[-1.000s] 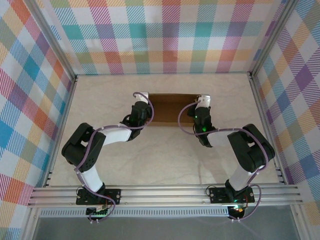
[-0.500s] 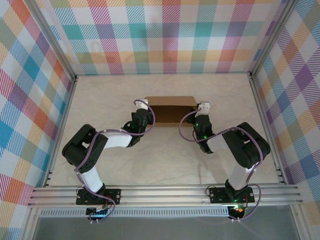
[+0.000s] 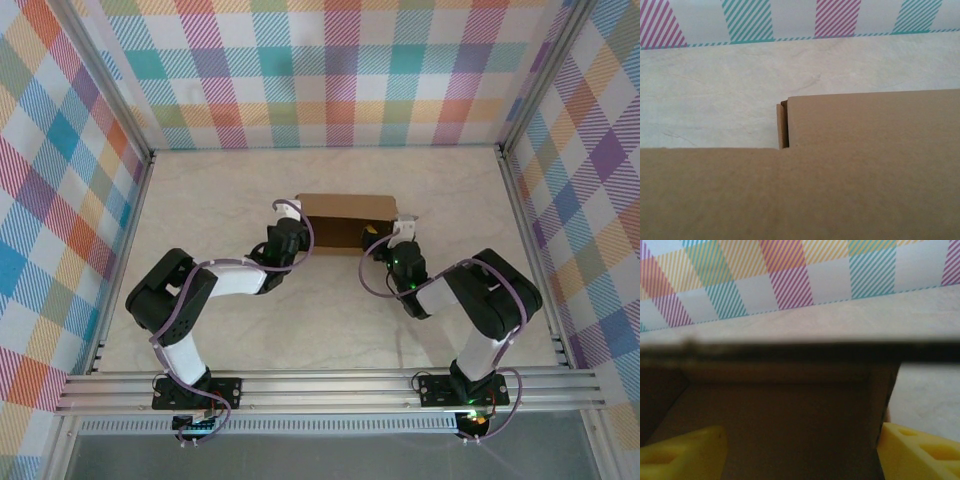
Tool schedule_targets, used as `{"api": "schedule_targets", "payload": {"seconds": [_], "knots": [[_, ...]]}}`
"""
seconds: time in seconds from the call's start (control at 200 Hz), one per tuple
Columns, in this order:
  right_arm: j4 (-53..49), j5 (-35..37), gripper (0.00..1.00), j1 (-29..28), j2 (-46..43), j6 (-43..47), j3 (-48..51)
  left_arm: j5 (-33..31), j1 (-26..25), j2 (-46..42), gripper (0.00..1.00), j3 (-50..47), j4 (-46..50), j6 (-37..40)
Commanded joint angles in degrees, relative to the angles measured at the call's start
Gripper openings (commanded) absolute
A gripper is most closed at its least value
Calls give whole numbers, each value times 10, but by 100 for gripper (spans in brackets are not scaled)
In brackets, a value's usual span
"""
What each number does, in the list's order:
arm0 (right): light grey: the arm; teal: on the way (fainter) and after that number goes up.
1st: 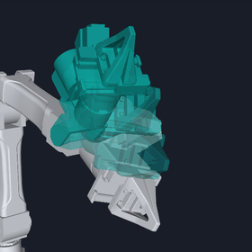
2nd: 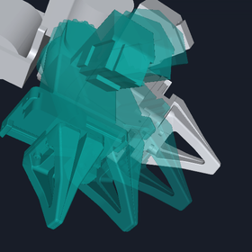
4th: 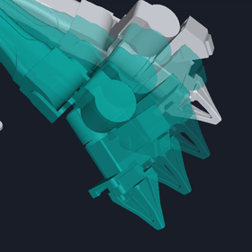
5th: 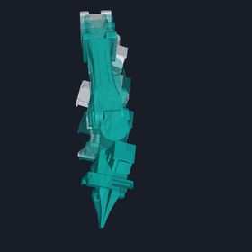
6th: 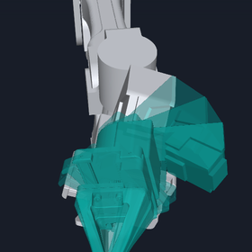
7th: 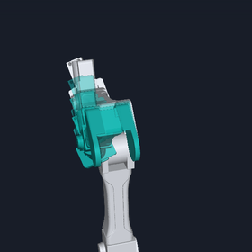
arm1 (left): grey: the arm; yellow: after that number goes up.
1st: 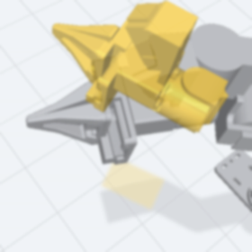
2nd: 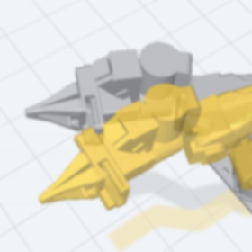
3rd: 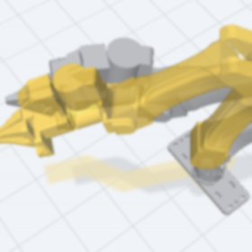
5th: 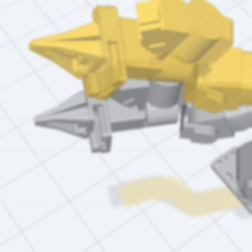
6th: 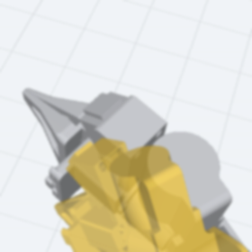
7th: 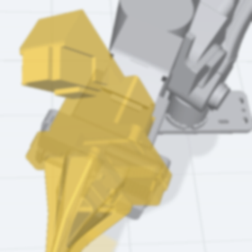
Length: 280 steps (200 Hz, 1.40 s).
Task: Fold the paper box
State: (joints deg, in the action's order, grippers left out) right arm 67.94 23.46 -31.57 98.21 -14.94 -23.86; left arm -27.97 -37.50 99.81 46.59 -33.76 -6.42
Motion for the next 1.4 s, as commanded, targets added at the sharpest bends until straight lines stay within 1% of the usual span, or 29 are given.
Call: {"api": "schedule_targets", "payload": {"seconds": [0.0, 0.175, 0.29, 0.365, 0.45, 0.55, 0.58, 0.645, 0.68, 0.72, 0.805, 0.905, 0.99, 1.105, 1.16, 1.215, 1.3, 1.395], "knots": [[9, -57, 80, -11, -27, -27, 25, 29, -16, 12, 0, 21, 35, 3], [-26, -85, 83, -10, -78, -38, 52, 23, -15, 20, 0, 27, 41, 4], [-75, -134, 83, -10, -133, -12, 60, 22, -15, 28, 0, 32, 42, 4], [-146, -160, 85, -10, -193, 11, 60, 22, -15, 31, 0, 35, 44, 5], [-219, -179, 85, -10, -262, 12, 61, 19, -15, 34, 0, 39, 48, 6], [-311, -238, 84, -10, -347, 17, 46, 21, -14, 39, 0, 48, 61, 8], [-354, -256, 84, -10, -369, 18, 38, 21, -14, 42, 0, 52, 64, 8], [-404, -277, 83, -10, -413, 21, 22, 21, -14, 46, 0, 54, 65, 8], [-423, -280, 83, -11, -429, 20, 12, 22, -14, 48, 0, 54, 64, 7], [-467, -275, 83, -10, -447, 15, -11, 23, -14, 48, 0, 54, 65, 7], [-531, -259, 83, -10, -458, 12, -61, 28, -14, 48, 0, 56, 71, 7], [-580, -244, 83, -9, -444, 14, -131, 31, -14, 47, 0, 57, 77, 8], [-612, -225, 81, -5, -407, 11, -203, 36, -14, 48, 0, 57, 80, 7], [-701, -206, 79, 18, -294, -1, -324, 47, -14, 44, 0, 57, 87, 9], [-752, -209, 79, 24, -232, 16, -390, 48, -14, 41, 0, 57, 89, 10], [-790, -187, 78, 23, -175, 32, -444, 45, -14, 39, 0, 57, 91, 10], [-805, -168, 77, 24, -105, 47, -495, 44, -14, 39, 0, 56, 93, 12], [-825, -164, 77, 25, -44, 53, -539, 49, -14, 40, 0, 56, 98, 11]]}}
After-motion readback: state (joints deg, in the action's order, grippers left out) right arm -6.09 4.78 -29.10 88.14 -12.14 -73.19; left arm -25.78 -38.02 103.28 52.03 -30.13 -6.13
